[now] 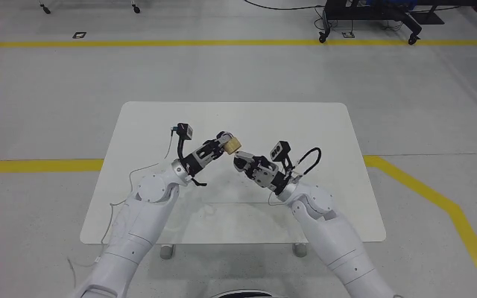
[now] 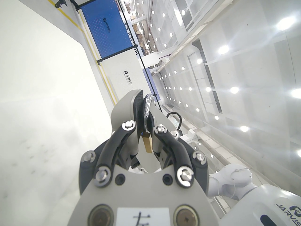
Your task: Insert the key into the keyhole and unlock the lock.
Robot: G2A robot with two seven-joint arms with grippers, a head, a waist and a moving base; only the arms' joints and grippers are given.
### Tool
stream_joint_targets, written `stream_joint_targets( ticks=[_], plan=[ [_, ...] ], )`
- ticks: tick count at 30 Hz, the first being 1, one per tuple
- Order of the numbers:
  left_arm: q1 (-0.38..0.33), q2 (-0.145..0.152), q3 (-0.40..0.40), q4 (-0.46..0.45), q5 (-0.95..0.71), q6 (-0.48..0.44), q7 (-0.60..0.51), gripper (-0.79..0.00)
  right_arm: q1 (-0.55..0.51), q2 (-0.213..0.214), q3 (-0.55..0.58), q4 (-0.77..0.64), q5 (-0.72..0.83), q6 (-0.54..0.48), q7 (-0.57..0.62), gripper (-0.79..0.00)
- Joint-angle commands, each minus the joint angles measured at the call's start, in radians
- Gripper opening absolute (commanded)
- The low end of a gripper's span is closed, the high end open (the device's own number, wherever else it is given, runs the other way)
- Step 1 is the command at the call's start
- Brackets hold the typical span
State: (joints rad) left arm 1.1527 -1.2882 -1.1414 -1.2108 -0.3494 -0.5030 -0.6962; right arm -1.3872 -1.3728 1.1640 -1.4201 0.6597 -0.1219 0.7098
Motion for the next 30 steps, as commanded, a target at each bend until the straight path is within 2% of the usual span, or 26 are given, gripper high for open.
stream_joint_targets(
  ticks=[1, 2, 3, 4, 6, 9, 12, 15, 17, 20, 21, 22, 24, 30],
  plan=[
    [-0.001, 0.000, 0.000, 0.003, -0.002, 0.002, -0.001, -0.785, 0.003, 0.002, -0.001, 0.000, -0.024, -0.003, -0.006, -0.785],
    [-0.002, 0.000, -0.001, 0.005, -0.002, 0.004, 0.002, -0.785, 0.002, 0.002, -0.004, -0.002, -0.040, -0.006, -0.011, -0.785],
    [-0.003, 0.000, -0.001, 0.006, -0.005, 0.007, 0.003, -0.785, 0.002, 0.003, -0.006, -0.004, -0.054, -0.008, -0.016, -0.637],
    [-0.004, 0.000, -0.001, 0.006, -0.006, 0.009, 0.004, -0.785, 0.002, 0.004, -0.009, -0.006, -0.068, -0.010, -0.022, -0.566],
    [-0.006, -0.001, -0.002, 0.007, -0.009, 0.013, 0.006, -0.785, -0.001, 0.005, -0.010, -0.014, -0.091, -0.020, -0.039, -0.526],
    [-0.009, -0.001, -0.003, 0.011, -0.011, 0.025, 0.012, -0.785, -0.013, 0.008, -0.003, -0.032, -0.157, -0.077, -0.082, -0.508],
    [-0.011, -0.002, 0.000, 0.016, -0.005, 0.040, 0.032, -0.785, -0.056, 0.011, 0.002, -0.083, -0.348, -0.183, -0.257, -0.456],
    [-0.013, -0.004, 0.003, 0.019, -0.005, 0.049, 0.043, -0.785, -0.104, 0.011, -0.013, -0.148, -0.569, -0.227, -0.437, -0.486],
    [-0.015, -0.005, 0.005, 0.019, -0.004, 0.053, 0.047, -0.785, -0.129, 0.010, -0.039, -0.183, -0.707, -0.229, -0.515, -0.496],
    [-0.017, -0.007, 0.009, 0.020, -0.004, 0.060, 0.053, -0.785, -0.148, 0.008, -0.064, -0.209, -0.840, -0.204, -0.592, -0.622],
    [-0.017, -0.007, 0.010, 0.019, -0.004, 0.061, 0.055, -0.785, -0.150, 0.007, -0.072, -0.214, -0.863, -0.194, -0.611, -0.610],
    [-0.018, -0.007, 0.010, 0.020, -0.003, 0.061, 0.056, -0.785, -0.151, 0.005, -0.079, -0.217, -0.885, -0.179, -0.630, -0.650],
    [-0.018, -0.008, 0.011, 0.020, -0.003, 0.065, 0.055, -0.785, -0.149, 0.002, -0.093, -0.220, -0.912, -0.153, -0.655, -0.785],
    [-0.012, -0.006, 0.005, 0.013, -0.004, 0.061, 0.046, -0.785, -0.140, -0.004, -0.118, -0.221, -0.948, -0.113, -0.699, -0.785]
  ],
)
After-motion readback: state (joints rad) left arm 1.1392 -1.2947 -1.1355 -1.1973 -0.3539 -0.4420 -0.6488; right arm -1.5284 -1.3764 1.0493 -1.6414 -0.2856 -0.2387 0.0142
